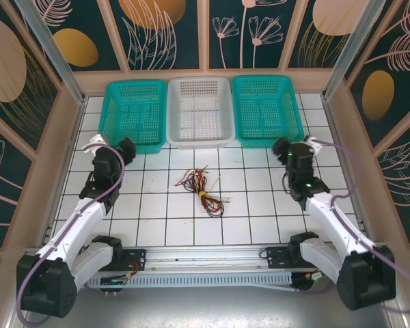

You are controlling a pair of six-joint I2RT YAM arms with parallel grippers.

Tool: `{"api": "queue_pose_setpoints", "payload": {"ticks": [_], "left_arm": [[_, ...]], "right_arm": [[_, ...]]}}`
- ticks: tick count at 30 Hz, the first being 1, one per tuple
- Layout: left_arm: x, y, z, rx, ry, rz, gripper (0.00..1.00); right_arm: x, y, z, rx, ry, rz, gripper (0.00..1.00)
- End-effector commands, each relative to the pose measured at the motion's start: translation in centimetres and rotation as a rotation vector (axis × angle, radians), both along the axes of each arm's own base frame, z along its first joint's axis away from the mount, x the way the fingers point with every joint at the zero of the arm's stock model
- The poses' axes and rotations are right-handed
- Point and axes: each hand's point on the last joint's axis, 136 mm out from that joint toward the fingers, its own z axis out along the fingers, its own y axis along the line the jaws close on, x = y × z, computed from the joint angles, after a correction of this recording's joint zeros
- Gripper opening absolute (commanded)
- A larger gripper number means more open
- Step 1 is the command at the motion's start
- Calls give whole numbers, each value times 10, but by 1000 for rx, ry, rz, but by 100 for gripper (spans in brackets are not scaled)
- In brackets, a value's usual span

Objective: Untangle the cables

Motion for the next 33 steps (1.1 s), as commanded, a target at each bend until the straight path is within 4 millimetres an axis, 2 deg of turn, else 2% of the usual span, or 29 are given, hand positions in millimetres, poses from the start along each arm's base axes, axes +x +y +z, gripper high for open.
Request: {"api": "queue_pose_setpoints", "payload": {"ticks": [1,4,6,8,12,16,23,27,30,33], "left_arm": [[-29,-41,-22,-144,190,-172,83],[-42,-67,-24,-177,254,-289,82],[-48,-79,-27,-217,288,-345,82],[-51,-90,-27,-256,310,-399,82],[-53,-107,-18,-270,316,-488,83],[-60,-124,-11,-277,316,-569,89],[-72,-136,-23,-354,363,-605,90],[-77,-145,-22,-404,355,-650,91],[-80,-147,-22,-404,354,-672,92],[-83,-154,-13,-418,345,-726,92]], "right_arm": [[-51,69,-36,-63,283,204,81],[-79,143,-29,-101,311,473,81],[-96,182,-28,-68,323,641,81],[-109,209,-30,-15,336,769,81],[-129,246,-47,78,400,968,80],[-130,257,-69,47,454,1010,80],[-132,275,-94,17,525,1059,73],[-130,273,-102,2,536,1040,57],[-126,273,-98,6,511,1026,31],[-121,275,-82,17,460,1022,15]]}}
